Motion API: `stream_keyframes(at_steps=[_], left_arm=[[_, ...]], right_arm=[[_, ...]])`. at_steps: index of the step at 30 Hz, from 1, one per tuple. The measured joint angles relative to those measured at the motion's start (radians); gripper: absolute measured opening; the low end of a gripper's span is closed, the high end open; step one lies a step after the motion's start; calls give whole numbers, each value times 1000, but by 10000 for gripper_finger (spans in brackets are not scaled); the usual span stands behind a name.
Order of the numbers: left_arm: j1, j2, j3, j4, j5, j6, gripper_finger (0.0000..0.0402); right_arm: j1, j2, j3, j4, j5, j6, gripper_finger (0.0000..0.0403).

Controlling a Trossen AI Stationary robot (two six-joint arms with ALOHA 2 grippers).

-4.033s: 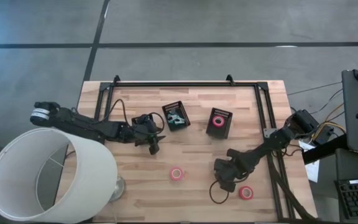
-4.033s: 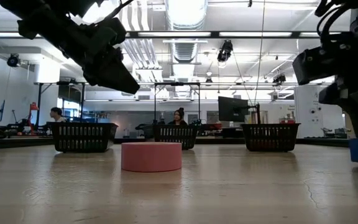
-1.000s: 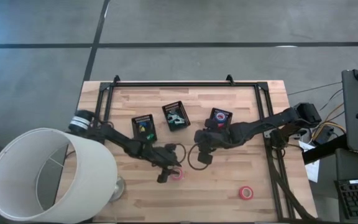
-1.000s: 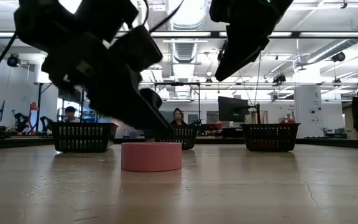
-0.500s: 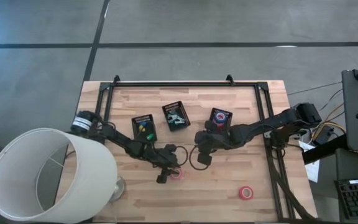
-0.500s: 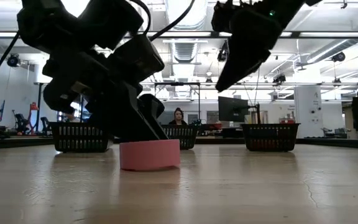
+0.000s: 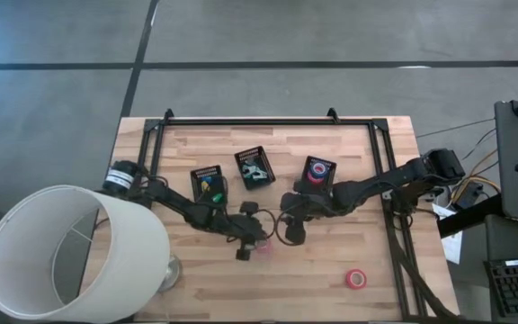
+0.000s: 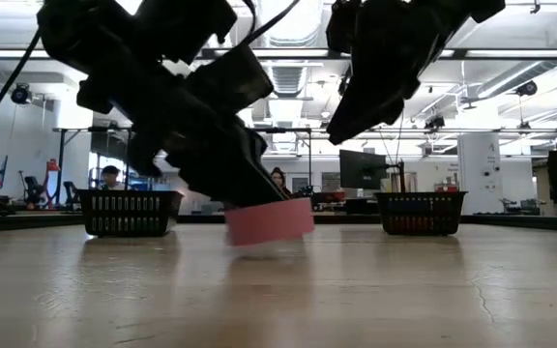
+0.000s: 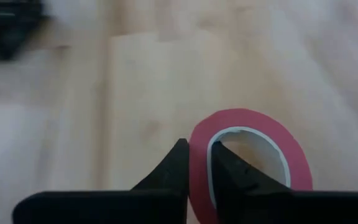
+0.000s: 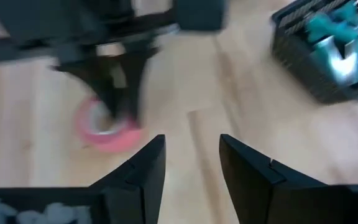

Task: Pick and place Stapler, Stapler remover, tape
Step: Put the pink tape into the right black bin

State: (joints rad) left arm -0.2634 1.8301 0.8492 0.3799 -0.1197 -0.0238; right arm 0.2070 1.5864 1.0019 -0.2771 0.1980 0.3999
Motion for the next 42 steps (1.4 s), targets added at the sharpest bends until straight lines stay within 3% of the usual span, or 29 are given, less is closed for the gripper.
stream_keyframes(at_steps=[7,10,20,34,42], left_arm=[[0,-1,25,-15,-359,4,53],[-1,-2,47,-16,-461,9,50],[-2,-2,136,-32,-542,112,54],[-76,-4,154,-22,-676,162,49],[-85,-4,186,-4,-685,162,50]], right_arm=[[10,0,-10,-2,-45,168,137],[10,0,-15,3,-42,231,137],[9,-1,-37,60,36,299,157],[9,0,-52,61,37,303,187],[9,0,-55,150,37,255,186]])
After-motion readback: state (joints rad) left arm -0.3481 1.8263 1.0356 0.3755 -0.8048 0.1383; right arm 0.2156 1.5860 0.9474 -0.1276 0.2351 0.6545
